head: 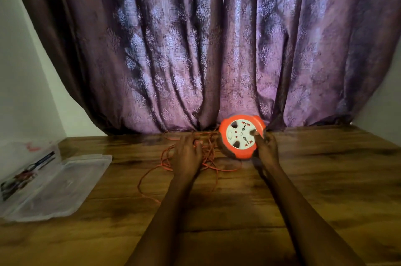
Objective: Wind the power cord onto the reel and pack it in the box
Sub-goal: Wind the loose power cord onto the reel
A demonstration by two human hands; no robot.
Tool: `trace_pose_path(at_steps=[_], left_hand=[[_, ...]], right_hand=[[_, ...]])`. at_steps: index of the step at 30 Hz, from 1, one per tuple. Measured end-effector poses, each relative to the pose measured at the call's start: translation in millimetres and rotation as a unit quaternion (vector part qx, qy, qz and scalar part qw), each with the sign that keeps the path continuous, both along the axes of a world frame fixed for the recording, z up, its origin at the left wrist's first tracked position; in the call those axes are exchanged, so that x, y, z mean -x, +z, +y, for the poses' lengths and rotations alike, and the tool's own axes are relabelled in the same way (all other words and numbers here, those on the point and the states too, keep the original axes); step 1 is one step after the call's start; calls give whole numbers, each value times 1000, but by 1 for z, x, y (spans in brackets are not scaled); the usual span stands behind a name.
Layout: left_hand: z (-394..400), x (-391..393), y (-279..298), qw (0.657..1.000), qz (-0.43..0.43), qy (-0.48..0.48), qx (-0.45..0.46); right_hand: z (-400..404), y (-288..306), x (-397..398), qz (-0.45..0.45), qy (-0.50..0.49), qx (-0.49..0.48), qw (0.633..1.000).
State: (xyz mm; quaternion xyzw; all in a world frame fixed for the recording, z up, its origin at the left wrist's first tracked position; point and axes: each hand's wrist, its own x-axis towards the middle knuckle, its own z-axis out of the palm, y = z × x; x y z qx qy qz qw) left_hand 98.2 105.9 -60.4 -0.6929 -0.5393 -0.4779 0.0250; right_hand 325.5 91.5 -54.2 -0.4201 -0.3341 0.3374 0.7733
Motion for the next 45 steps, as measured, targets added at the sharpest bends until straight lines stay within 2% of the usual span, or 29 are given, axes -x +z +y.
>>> trace_pose_path(at_steps=[3,9,15,25,29,32,34,36,38,40,42,45], left_hand=[[6,-4,-7,999,25,-2,43],[8,-11,-12,988,-23,-50,146],[13,-14,-15,981,-64,-71,166],[20,-24,-9,971,-48,-59,227],[19,-27,2,959,-112,-67,253],[21,-21,16,955,-162,-79,237],[26,-16,27,953,-163,-102,233],[29,-12,38,949,-151,-138,240],[29,-7,48,944,-155,-155,248],[27,-3,55,931,-198,-166,257],[25,0,63,900,-270,-195,281],[26,4,69,848,-340,-240,329]], right_hand=[[0,2,5,1,16,-11,1000],[-9,2,15,24,29,6,999],[-11,4,15,33,22,17,999],[-5,-2,-2,28,24,19,999],[-4,-2,-3,19,15,15,1000],[-3,-3,-3,18,23,16,999],[-4,-5,-2,-31,11,6,999],[-10,-5,0,-139,-22,12,990],[-17,-6,1,-288,-64,40,955],[-21,-5,4,-390,-107,56,913],[-24,-2,6,-435,-138,53,888],[-28,4,9,-436,-162,61,883]])
